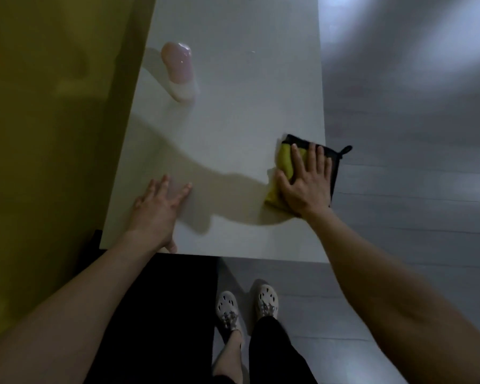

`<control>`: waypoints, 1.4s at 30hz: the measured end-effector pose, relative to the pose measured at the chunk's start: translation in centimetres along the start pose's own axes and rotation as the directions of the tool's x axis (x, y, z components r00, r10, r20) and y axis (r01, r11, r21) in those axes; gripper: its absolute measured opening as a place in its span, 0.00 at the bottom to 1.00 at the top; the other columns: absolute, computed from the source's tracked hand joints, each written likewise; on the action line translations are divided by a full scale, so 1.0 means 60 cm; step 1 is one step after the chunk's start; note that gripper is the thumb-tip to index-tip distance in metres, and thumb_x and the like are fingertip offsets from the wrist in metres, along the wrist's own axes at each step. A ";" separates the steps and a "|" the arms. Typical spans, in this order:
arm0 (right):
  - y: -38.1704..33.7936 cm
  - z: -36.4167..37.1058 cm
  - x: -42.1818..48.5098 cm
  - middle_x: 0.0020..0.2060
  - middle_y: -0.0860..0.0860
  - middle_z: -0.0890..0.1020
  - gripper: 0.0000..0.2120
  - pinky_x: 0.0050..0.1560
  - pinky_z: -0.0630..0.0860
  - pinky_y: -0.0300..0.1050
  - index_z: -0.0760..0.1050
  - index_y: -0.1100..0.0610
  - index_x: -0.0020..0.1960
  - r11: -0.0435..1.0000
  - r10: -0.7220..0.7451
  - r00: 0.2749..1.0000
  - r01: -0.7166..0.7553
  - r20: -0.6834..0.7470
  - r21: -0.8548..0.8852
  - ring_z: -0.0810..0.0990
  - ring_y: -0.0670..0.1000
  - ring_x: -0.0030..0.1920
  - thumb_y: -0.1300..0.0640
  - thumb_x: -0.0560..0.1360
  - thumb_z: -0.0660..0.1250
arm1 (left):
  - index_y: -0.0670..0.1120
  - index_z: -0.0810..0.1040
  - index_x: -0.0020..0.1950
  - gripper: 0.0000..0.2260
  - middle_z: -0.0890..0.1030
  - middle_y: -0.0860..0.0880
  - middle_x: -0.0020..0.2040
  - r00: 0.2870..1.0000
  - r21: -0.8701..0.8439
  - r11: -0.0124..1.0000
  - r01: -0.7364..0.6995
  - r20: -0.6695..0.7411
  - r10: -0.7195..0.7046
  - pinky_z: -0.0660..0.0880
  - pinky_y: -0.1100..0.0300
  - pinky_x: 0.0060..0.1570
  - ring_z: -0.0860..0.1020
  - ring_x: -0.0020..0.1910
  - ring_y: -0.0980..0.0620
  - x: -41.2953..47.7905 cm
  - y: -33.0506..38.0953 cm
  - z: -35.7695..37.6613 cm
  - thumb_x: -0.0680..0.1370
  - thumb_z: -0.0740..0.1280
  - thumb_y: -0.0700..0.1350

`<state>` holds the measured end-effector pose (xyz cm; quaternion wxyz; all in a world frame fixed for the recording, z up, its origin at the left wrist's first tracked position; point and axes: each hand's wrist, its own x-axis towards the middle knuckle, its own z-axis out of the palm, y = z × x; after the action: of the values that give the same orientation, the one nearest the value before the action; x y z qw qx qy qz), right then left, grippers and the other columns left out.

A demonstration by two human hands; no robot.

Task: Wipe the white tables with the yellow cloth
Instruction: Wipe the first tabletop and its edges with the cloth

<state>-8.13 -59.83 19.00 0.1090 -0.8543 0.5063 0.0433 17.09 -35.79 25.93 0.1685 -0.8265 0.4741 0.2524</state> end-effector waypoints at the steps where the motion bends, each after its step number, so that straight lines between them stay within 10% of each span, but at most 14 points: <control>1: -0.004 -0.002 0.021 0.88 0.56 0.42 0.39 0.85 0.41 0.66 0.42 0.42 0.88 0.999 0.046 0.999 -0.046 -0.006 0.009 0.38 0.58 0.88 0.27 0.82 0.44 | 0.65 0.34 0.86 0.76 0.36 0.43 0.88 1.000 -0.005 1.000 0.006 0.005 -0.006 0.61 0.37 0.83 0.44 0.88 0.36 -0.001 0.000 -0.001 0.58 0.90 0.57; 6: -0.110 0.036 -0.089 0.87 0.61 0.42 0.40 0.85 0.43 0.70 0.44 0.46 0.89 0.988 -0.154 0.987 0.152 -0.047 -0.040 0.39 0.64 0.87 0.28 0.84 0.47 | 0.64 0.33 0.86 0.75 0.36 0.43 0.88 1.000 0.008 1.000 0.010 0.022 -0.010 0.62 0.37 0.82 0.44 0.88 0.36 -0.006 -0.002 -0.008 0.59 0.90 0.56; 12: -0.106 0.033 -0.149 0.88 0.57 0.42 0.38 0.84 0.42 0.71 0.45 0.41 0.88 0.759 -0.641 0.764 0.646 0.076 -0.086 0.38 0.60 0.87 0.32 0.84 0.55 | 0.63 0.33 0.86 0.75 0.37 0.43 0.89 1.000 0.043 0.999 -0.008 -0.006 0.008 0.65 0.39 0.81 0.46 0.88 0.36 -0.014 0.002 -0.017 0.60 0.88 0.60; 18: -0.029 -0.015 0.092 0.88 0.55 0.42 0.40 0.85 0.43 0.65 0.46 0.48 0.89 0.992 -0.116 0.992 0.113 -0.045 -0.054 0.39 0.56 0.88 0.29 0.83 0.44 | 0.65 0.31 0.84 0.67 0.38 0.45 0.88 0.999 0.014 1.000 0.000 -0.051 0.001 0.64 0.39 0.81 0.46 0.88 0.36 -0.014 0.002 -0.011 0.69 0.85 0.56; 21: -0.096 0.000 0.056 0.88 0.56 0.41 0.40 0.86 0.41 0.66 0.42 0.47 0.89 0.986 -0.165 0.986 0.164 -0.037 -0.024 0.38 0.58 0.87 0.29 0.84 0.44 | 0.66 0.34 0.85 0.55 0.39 0.44 0.89 0.996 0.017 1.000 -0.007 -0.087 0.009 0.64 0.39 0.81 0.47 0.88 0.36 -0.014 -0.001 -0.010 0.79 0.77 0.47; 28: -0.127 0.014 -0.056 0.89 0.52 0.46 0.34 0.87 0.43 0.64 0.48 0.39 0.88 0.438 -0.880 0.433 0.899 0.198 -0.017 0.41 0.57 0.88 0.37 0.86 0.57 | 0.63 0.36 0.87 0.57 0.38 0.49 0.89 0.997 -0.072 0.997 0.040 -0.056 -0.045 0.59 0.45 0.83 0.45 0.89 0.43 -0.026 -0.001 -0.011 0.76 0.79 0.51; 30: -0.112 0.005 0.027 0.89 0.50 0.50 0.32 0.86 0.49 0.67 0.53 0.40 0.88 0.513 -0.849 0.513 0.858 0.129 -0.036 0.45 0.56 0.88 0.37 0.86 0.57 | 0.61 0.37 0.87 0.57 0.37 0.49 0.89 0.999 -0.084 0.996 0.035 -0.023 -0.037 0.54 0.46 0.85 0.43 0.89 0.45 -0.030 -0.008 -0.007 0.76 0.79 0.51; 33: -0.117 -0.006 0.117 0.89 0.52 0.49 0.35 0.85 0.49 0.67 0.51 0.41 0.88 0.839 -0.539 0.842 0.539 0.028 -0.079 0.45 0.56 0.88 0.33 0.84 0.53 | 0.58 0.41 0.89 0.62 0.37 0.48 0.89 0.998 -0.110 0.992 0.063 -0.017 -0.065 0.51 0.47 0.86 0.43 0.89 0.46 -0.039 -0.009 -0.003 0.70 0.84 0.53; 37: -0.165 0.015 0.070 0.88 0.56 0.45 0.39 0.85 0.45 0.68 0.46 0.43 0.89 0.905 -0.418 0.908 0.418 0.009 -0.077 0.41 0.59 0.88 0.32 0.82 0.51 | 0.56 0.43 0.89 0.63 0.43 0.46 0.89 0.988 -0.125 0.983 0.132 -0.060 -0.140 0.53 0.47 0.86 0.46 0.89 0.45 -0.053 -0.021 0.018 0.67 0.84 0.63; 42: -0.191 0.038 -0.119 0.88 0.54 0.43 0.36 0.85 0.46 0.69 0.46 0.41 0.89 0.571 -0.807 0.568 0.821 0.164 -0.032 0.38 0.59 0.88 0.34 0.85 0.54 | 0.51 0.59 0.86 0.60 0.63 0.43 0.84 0.944 -0.196 0.957 0.214 -0.210 -0.254 0.62 0.45 0.81 0.62 0.83 0.42 -0.089 -0.051 0.051 0.63 0.76 0.78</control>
<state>-1.46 -47.90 19.74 0.1047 -0.9910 0.0447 0.0706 16.72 -28.97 26.66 0.0693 -0.9122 0.3656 0.1713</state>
